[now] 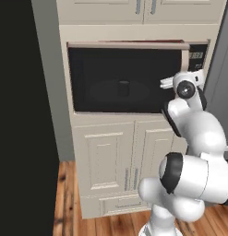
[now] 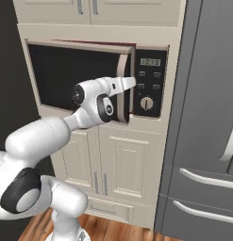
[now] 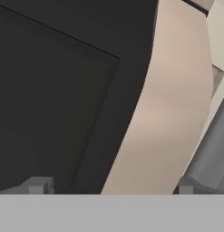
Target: Pick the mug from the counter and place it inside the microwave. Then close the microwave.
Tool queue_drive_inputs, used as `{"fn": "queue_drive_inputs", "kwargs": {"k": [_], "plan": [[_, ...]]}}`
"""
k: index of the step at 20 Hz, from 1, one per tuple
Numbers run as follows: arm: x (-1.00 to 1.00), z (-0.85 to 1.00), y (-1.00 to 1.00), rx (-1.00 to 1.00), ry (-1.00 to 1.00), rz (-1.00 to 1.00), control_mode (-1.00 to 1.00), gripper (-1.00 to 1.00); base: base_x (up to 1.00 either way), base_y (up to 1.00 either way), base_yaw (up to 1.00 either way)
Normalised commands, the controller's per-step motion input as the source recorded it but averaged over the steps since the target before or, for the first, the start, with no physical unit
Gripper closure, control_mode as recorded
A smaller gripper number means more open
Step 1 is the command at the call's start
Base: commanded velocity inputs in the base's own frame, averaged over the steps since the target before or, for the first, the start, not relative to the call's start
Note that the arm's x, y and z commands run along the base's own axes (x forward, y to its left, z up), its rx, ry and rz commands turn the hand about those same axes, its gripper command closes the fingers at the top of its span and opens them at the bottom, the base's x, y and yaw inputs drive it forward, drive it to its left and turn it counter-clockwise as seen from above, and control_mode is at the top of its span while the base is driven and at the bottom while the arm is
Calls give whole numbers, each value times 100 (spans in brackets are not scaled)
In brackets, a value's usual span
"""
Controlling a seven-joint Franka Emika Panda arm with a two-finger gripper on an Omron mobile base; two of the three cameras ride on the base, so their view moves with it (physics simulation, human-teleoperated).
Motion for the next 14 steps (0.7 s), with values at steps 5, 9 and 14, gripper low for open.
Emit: {"fn": "queue_drive_inputs", "kwargs": {"k": [5,9,14], "plan": [[38,0,-8,0,0,0,-100,-100,0,0,0],[34,0,-7,0,0,0,-100,-100,0,0,0],[34,0,-9,0,0,0,-100,-100,0,0,0]]}}
